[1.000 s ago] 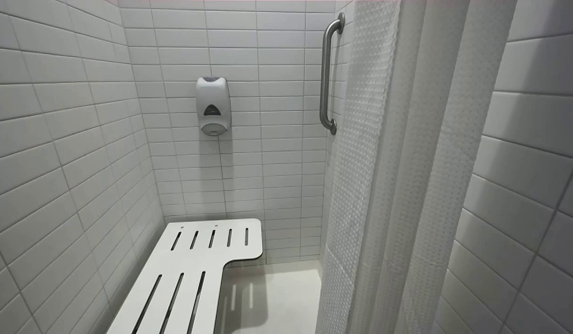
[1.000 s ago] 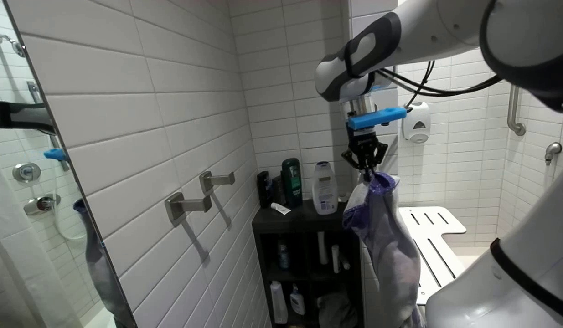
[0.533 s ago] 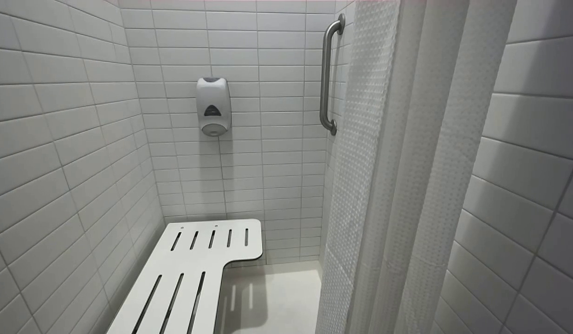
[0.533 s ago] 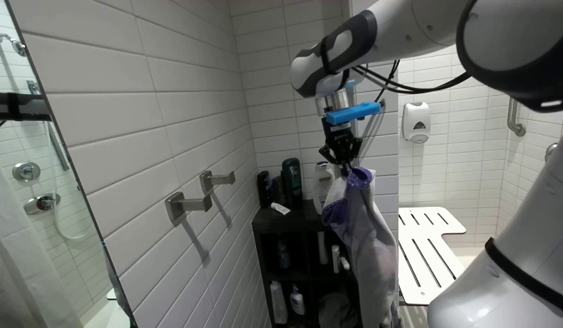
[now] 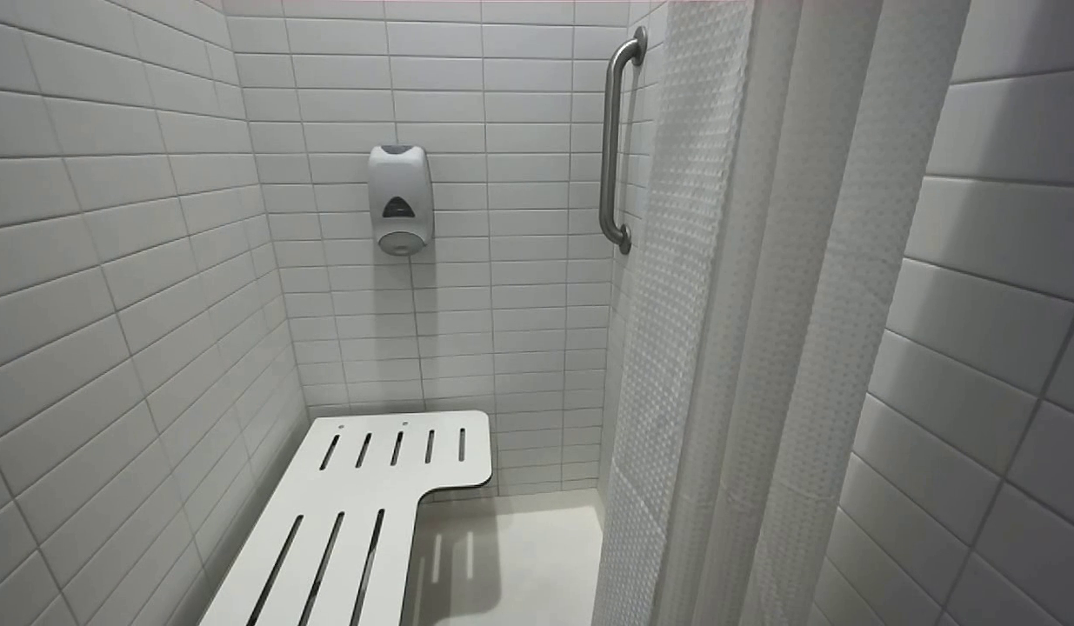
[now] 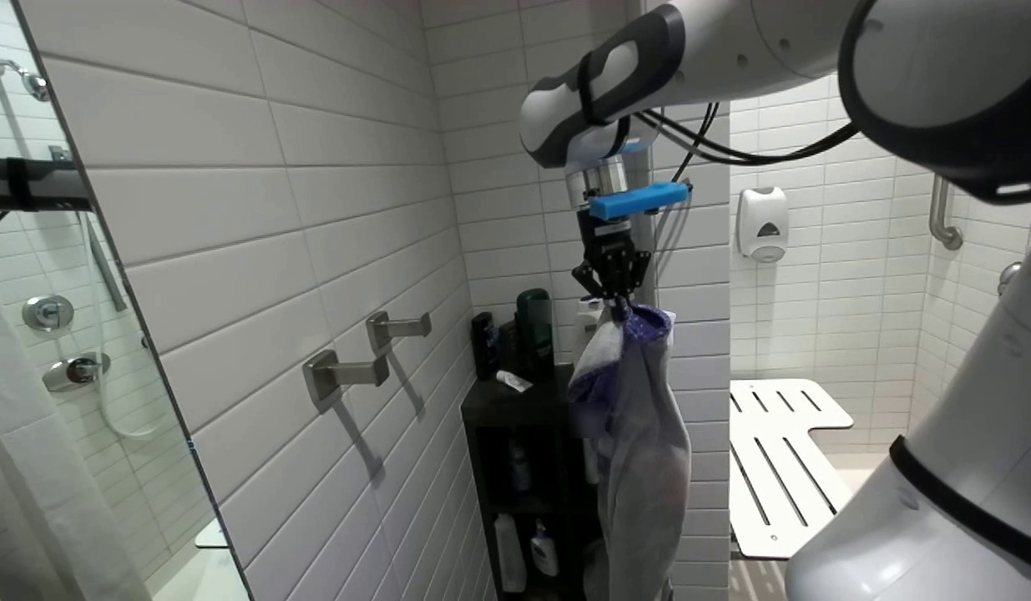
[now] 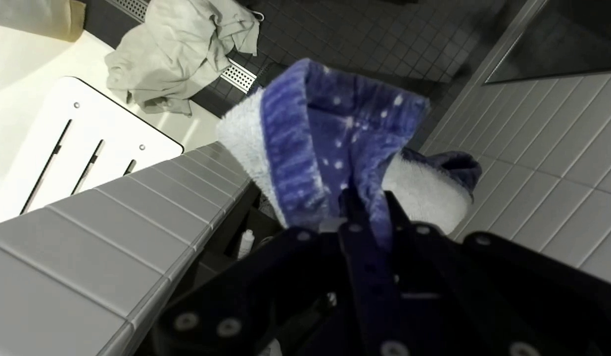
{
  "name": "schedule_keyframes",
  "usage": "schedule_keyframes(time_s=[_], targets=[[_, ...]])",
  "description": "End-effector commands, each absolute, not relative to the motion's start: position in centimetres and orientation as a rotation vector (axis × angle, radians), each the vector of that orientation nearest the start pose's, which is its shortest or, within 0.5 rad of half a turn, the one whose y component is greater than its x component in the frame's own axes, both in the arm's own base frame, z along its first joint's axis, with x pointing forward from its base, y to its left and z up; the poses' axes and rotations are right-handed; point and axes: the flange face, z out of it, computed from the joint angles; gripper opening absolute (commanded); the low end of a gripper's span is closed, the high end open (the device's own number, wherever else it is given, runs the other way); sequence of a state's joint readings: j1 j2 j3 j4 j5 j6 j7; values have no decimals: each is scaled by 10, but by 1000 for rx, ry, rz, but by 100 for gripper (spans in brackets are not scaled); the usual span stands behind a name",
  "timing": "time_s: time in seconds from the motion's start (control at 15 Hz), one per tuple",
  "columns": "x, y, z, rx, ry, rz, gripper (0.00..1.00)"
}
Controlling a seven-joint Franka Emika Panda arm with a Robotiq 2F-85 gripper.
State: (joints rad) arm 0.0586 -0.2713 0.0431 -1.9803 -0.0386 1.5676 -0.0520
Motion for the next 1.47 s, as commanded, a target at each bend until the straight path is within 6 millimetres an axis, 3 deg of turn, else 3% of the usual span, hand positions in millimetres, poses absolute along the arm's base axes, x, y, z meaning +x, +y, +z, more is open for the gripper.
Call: schedule_keyframes(time_s=[0.0, 0.27, 0.67, 0.93, 1.2, 1.4], targets=[[458, 41, 568, -3181, -251, 224, 3], [475, 72, 583, -3110, -461, 103, 3], [494, 135, 630, -2907, -823, -77, 3], [505, 150, 655, -2859, -944, -156, 3], [524, 154, 666, -2822, -1017, -214, 3], [540, 171, 673, -2767, -1084, -239, 3]])
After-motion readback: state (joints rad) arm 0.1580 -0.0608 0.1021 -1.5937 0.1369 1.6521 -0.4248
